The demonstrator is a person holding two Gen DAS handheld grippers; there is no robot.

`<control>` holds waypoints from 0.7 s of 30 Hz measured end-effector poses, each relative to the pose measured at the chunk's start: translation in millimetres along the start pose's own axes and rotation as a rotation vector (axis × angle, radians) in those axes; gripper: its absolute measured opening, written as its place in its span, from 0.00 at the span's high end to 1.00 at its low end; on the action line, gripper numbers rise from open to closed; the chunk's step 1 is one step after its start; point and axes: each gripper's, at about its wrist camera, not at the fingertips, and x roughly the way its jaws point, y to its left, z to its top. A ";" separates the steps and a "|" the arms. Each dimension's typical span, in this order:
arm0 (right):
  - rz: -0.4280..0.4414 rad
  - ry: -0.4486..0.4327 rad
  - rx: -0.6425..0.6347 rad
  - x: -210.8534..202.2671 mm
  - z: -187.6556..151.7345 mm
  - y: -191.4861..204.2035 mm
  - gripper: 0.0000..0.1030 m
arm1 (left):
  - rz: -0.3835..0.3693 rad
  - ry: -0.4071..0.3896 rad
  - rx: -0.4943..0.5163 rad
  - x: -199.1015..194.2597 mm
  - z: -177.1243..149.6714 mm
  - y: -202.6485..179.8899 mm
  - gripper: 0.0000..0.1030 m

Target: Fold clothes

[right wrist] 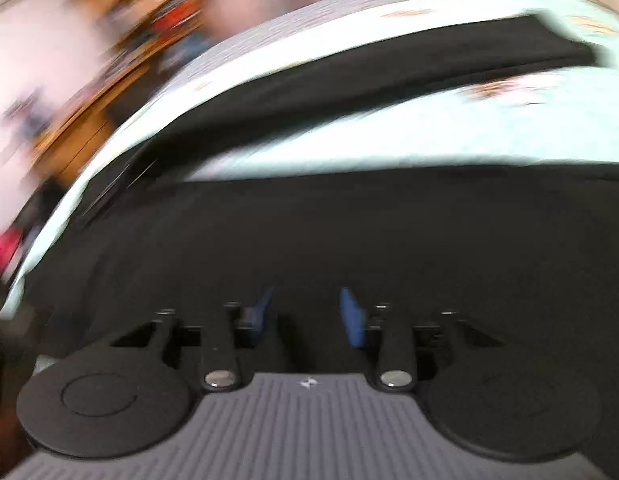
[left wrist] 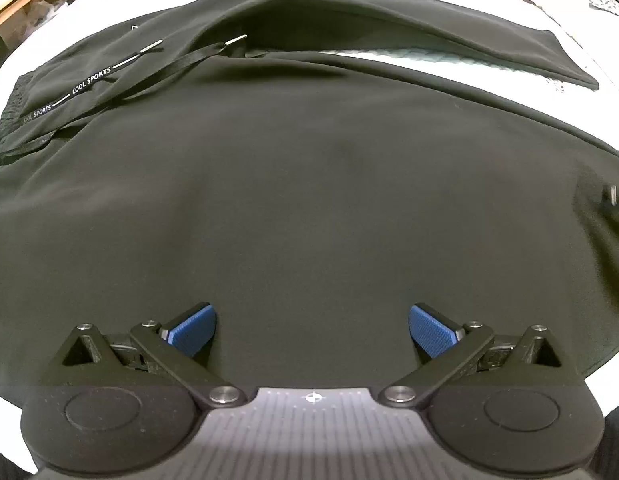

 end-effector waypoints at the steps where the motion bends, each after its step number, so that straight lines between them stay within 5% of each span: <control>1: -0.082 -0.036 0.008 -2.5 7.0 2.3 0.64 | -0.002 0.000 0.002 0.0 0.0 0.2 0.00; 4: -0.056 -0.051 -0.037 -10.9 6.0 33.0 0.59 | -0.009 0.000 0.008 0.2 -0.2 0.9 0.00; 7: 0.070 0.049 -0.188 -0.7 -14.8 87.7 0.44 | -0.015 0.000 0.013 0.3 -0.3 1.5 0.01; 10: 0.156 0.159 -0.304 19.9 -30.9 123.5 0.44 | -0.022 0.000 0.019 0.4 -0.4 2.2 0.01; 12: 0.144 0.144 -0.266 35.2 -21.8 116.1 0.44 | -0.029 0.000 0.025 0.1 -1.0 2.6 0.01; 14: 0.150 0.083 -0.087 47.0 0.2 87.8 0.48 | -0.034 -0.001 0.030 0.1 -1.4 3.5 0.01; 17: -0.012 -0.033 0.093 36.4 12.1 62.2 0.50 | -0.035 -0.003 0.034 0.1 -2.0 3.5 0.01; 19: -0.100 -0.063 0.116 22.7 11.9 67.0 0.48 | -0.036 -0.006 0.035 0.2 -2.8 3.2 0.00; 21: -0.070 -0.060 0.036 9.2 3.1 82.1 0.46 | -0.036 -0.008 0.035 0.3 -3.5 2.5 0.00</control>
